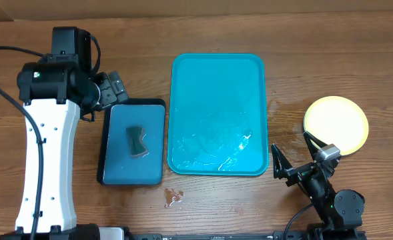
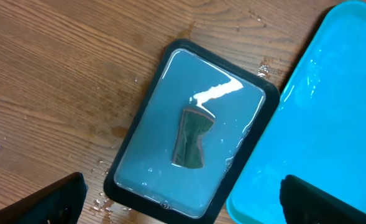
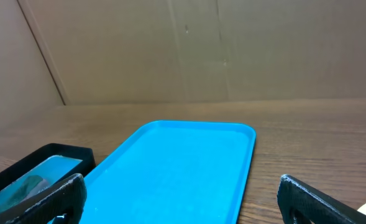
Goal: Clean dirty plates on tray and stack at the side
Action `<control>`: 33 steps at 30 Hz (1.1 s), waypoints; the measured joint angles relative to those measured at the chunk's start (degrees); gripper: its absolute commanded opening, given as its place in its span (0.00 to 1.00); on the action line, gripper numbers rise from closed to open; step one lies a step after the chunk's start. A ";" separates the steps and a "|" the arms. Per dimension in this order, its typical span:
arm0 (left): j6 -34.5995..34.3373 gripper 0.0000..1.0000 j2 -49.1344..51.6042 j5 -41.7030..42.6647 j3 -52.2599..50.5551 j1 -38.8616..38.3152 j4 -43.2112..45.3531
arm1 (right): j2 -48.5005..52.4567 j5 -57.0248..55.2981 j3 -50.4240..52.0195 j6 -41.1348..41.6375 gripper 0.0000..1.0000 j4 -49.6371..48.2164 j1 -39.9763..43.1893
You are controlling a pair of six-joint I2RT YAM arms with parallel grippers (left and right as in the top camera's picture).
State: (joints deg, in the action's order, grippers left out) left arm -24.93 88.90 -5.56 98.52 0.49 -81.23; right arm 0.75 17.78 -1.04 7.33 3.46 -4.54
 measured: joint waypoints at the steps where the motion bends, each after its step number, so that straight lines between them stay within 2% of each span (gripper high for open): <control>1: 0.00 1.00 0.28 0.00 0.00 0.00 0.00 | 0.00 0.04 -0.02 0.00 1.00 0.02 0.02; 11: 0.00 1.00 -0.11 -0.04 -0.02 -0.76 0.87 | 0.00 0.04 -0.02 0.15 0.99 0.02 0.00; 16: 1.27 1.00 -9.53 -1.25 -0.61 -6.43 2.43 | 0.00 0.02 -0.02 0.13 1.00 0.02 0.00; 19: 1.97 1.00 -19.04 -2.51 -2.43 -9.14 11.26 | -0.02 0.04 0.00 0.17 0.99 0.00 0.00; 22: 3.10 1.00 -30.34 -3.54 -9.66 -8.66 22.88 | 0.00 0.04 -0.02 0.13 1.00 0.07 0.00; 27: 5.14 1.00 -47.43 -2.80 -29.29 -6.23 42.03 | 0.00 0.04 -0.02 0.13 1.00 0.02 0.00; 33: 7.61 1.00 -63.01 2.03 -54.12 -5.27 61.13 | 0.00 0.02 -0.02 0.15 1.00 0.07 0.00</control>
State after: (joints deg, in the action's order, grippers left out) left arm -17.32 25.89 -3.53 44.40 -4.78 -20.10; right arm 0.75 17.80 -1.06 7.49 3.53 -4.54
